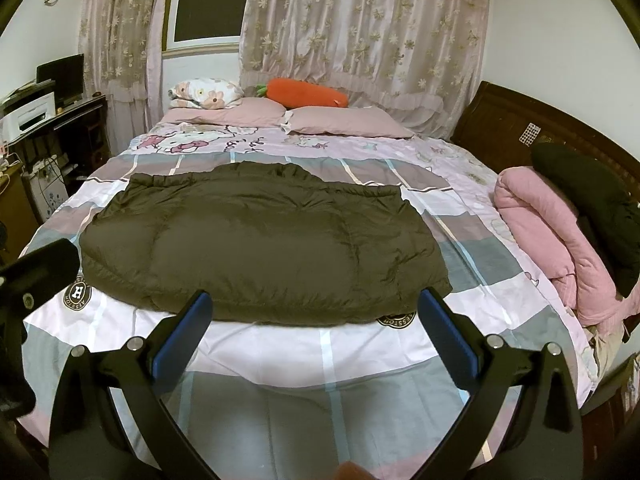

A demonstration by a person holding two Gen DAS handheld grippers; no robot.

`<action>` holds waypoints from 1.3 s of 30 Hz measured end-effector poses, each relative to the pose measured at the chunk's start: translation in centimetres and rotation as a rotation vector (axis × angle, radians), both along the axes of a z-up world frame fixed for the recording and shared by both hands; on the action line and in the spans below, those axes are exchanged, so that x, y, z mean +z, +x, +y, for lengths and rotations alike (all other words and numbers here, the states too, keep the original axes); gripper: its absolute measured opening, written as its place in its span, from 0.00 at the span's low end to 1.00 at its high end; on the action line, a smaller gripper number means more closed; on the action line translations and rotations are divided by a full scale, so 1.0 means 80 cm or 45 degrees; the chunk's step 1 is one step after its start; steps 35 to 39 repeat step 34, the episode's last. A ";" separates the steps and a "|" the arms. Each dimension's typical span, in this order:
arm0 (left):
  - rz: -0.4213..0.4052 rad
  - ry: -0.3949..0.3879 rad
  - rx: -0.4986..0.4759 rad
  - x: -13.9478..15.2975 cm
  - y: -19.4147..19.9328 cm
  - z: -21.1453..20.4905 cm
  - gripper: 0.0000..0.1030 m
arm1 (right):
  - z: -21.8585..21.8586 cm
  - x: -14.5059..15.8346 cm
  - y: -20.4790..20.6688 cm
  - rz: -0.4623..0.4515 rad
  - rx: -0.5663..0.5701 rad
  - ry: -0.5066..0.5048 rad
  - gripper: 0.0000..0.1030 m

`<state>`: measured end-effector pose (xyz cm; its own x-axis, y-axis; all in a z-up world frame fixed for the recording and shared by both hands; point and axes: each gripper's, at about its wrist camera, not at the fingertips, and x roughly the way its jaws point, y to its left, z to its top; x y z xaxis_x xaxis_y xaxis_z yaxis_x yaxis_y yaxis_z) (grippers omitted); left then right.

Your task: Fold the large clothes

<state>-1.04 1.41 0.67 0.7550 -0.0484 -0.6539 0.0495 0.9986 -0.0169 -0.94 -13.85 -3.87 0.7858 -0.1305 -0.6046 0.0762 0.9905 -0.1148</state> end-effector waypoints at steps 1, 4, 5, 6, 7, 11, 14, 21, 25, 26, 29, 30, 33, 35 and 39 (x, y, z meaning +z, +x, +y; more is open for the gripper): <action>0.000 0.000 -0.001 0.000 0.000 0.000 0.98 | -0.001 0.000 0.000 -0.002 -0.002 -0.002 0.99; 0.003 -0.003 -0.005 0.000 0.000 0.001 0.98 | 0.000 0.000 0.000 0.000 -0.002 -0.003 0.99; 0.004 0.001 -0.005 -0.002 0.001 0.000 0.98 | 0.001 -0.001 -0.001 0.000 0.000 -0.002 0.99; 0.003 0.005 -0.003 -0.002 0.001 0.000 0.98 | 0.003 -0.003 -0.002 0.001 0.004 -0.003 0.99; -0.002 0.014 -0.002 -0.002 0.000 0.000 0.98 | 0.003 -0.002 -0.002 0.000 0.002 -0.003 0.99; -0.012 0.017 -0.004 -0.004 -0.001 -0.001 0.98 | 0.003 -0.002 -0.002 0.001 0.002 -0.003 0.99; -0.010 0.017 -0.001 -0.005 -0.002 0.000 0.98 | 0.003 -0.002 -0.001 0.001 0.002 -0.005 0.99; -0.018 0.005 0.008 -0.003 -0.002 0.002 0.98 | 0.008 -0.006 -0.003 0.006 0.009 -0.008 0.99; -0.015 0.001 0.001 -0.002 -0.003 0.003 0.98 | 0.010 -0.016 -0.007 0.012 0.020 -0.010 0.99; -0.012 -0.002 -0.005 -0.002 -0.002 0.003 0.98 | 0.010 -0.017 -0.008 0.012 0.021 -0.010 0.99; 0.008 -0.011 -0.020 -0.002 0.000 0.003 0.98 | 0.010 -0.017 -0.008 0.012 0.022 -0.010 0.99; 0.012 -0.013 -0.021 -0.002 0.001 0.004 0.98 | 0.011 -0.018 -0.008 0.013 0.023 -0.010 0.99; 0.020 -0.016 -0.025 -0.003 0.002 0.004 0.98 | 0.011 -0.017 -0.008 0.014 0.023 -0.010 0.99; 0.019 -0.016 -0.025 -0.003 0.002 0.004 0.98 | 0.008 -0.016 -0.005 0.014 0.024 -0.009 0.99; 0.019 -0.016 -0.025 -0.003 0.002 0.004 0.98 | 0.008 -0.016 -0.005 0.014 0.024 -0.009 0.99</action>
